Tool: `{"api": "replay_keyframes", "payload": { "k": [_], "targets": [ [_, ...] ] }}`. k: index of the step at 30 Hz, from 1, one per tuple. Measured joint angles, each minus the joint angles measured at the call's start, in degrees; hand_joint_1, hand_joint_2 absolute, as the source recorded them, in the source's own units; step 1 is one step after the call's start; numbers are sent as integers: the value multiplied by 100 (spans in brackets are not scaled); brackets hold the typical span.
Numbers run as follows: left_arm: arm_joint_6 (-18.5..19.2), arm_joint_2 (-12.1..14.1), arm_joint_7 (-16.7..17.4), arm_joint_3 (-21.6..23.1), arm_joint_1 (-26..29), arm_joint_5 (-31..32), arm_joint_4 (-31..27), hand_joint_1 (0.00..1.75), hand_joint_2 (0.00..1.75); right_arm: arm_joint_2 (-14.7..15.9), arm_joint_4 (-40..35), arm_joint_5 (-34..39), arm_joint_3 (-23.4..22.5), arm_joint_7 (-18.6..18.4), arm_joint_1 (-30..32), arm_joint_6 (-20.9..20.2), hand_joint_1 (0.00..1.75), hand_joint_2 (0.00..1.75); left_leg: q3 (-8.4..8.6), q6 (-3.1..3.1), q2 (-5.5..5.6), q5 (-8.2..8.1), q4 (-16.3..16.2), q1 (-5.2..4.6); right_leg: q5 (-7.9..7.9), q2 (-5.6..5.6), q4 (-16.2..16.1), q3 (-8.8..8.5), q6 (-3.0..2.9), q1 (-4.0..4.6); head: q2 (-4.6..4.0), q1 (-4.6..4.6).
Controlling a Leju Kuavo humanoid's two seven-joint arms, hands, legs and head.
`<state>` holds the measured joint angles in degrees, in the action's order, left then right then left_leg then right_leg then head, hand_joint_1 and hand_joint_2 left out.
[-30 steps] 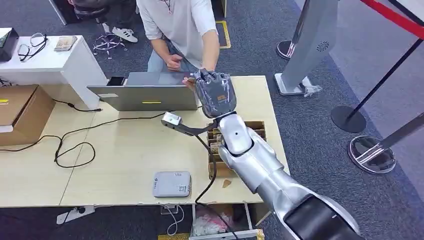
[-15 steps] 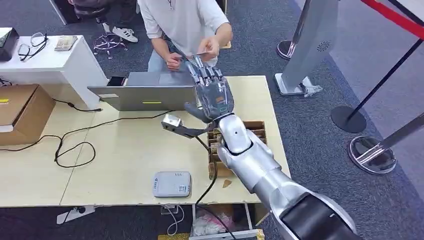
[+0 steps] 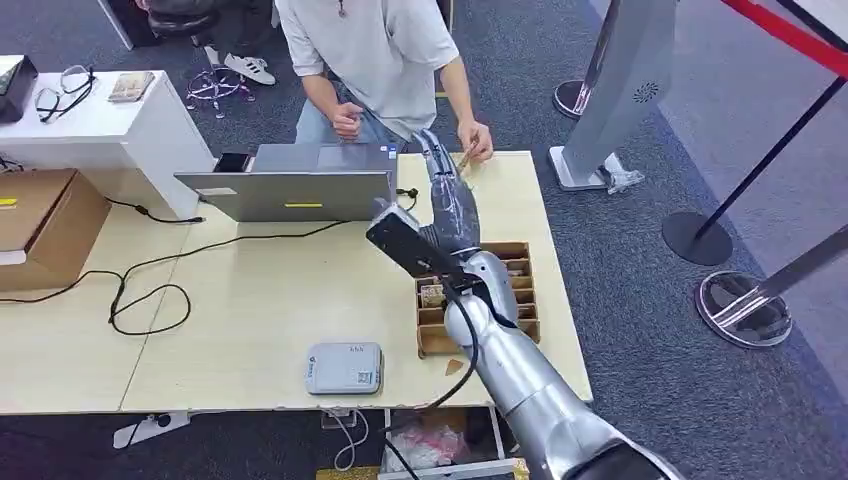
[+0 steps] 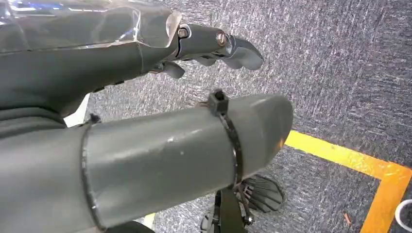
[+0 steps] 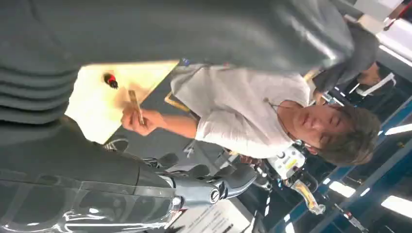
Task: Pass the card to the sensor for recognition and then transmit it.
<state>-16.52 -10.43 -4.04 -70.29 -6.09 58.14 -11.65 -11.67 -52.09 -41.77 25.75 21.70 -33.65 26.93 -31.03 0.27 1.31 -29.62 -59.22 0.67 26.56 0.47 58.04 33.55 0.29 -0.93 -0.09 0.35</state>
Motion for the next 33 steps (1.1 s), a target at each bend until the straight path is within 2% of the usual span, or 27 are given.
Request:
{"api": "replay_keyframes", "payload": {
  "k": [5, 9, 13, 23, 28, 32, 33],
  "targets": [
    [20, 11, 33, -13, 3, -11, 0, 0, 0, 245, -756, 157, 7, 0, 536, -218, 0, 0, -2, 1, 1, -1, 0, -1, 0, -1, -2, 0, 0, -1, 0, 2],
    [-81, 13, 22, -37, 5, -15, 0, 0, 0, 518, -1211, 70, 13, 28, 913, -115, 0, 0, -3, 1, 1, -1, 0, -1, 0, -2, -3, 0, 1, -1, 0, 2],
    [-87, 5, -15, -42, 7, -2, 0, 0, 0, 832, -1631, -399, 52, -163, 1257, 116, 0, 0, -3, 1, 1, -1, 0, -1, 0, -2, -4, 1, 1, -1, 0, 2],
    [-31, -9, -44, -42, 15, 39, 0, 0, 0, 1637, -2776, -1948, -53, -953, 2382, 88, 0, 0, -5, 1, 2, -9, 0, -1, 4, -8, -7, 2, 5, -1, 0, 0],
    [-28, -13, -83, -42, 27, 46, 0, 0, 0, 2020, -3193, -2287, -236, -1086, 2973, -13, 0, 0, -7, 2, 2, -10, 0, -2, 5, -8, -8, 3, 5, -1, 0, 2],
    [-13, -37, -112, -42, 33, 53, 0, 0, 0, 2177, -3405, -2505, -328, -1132, 3366, -140, 0, 0, -10, 2, 2, -10, 0, -2, 5, -8, -8, 3, 5, -1, 0, 2],
    [-9, -46, -133, -42, 34, 66, 0, 0, 0, 2208, -3444, -2571, -328, -1143, 3443, -177, 0, 175, -10, 2, 2, -10, 0, -1, 5, -7, -8, 3, 5, -1, 0, 0]
  ]
}}
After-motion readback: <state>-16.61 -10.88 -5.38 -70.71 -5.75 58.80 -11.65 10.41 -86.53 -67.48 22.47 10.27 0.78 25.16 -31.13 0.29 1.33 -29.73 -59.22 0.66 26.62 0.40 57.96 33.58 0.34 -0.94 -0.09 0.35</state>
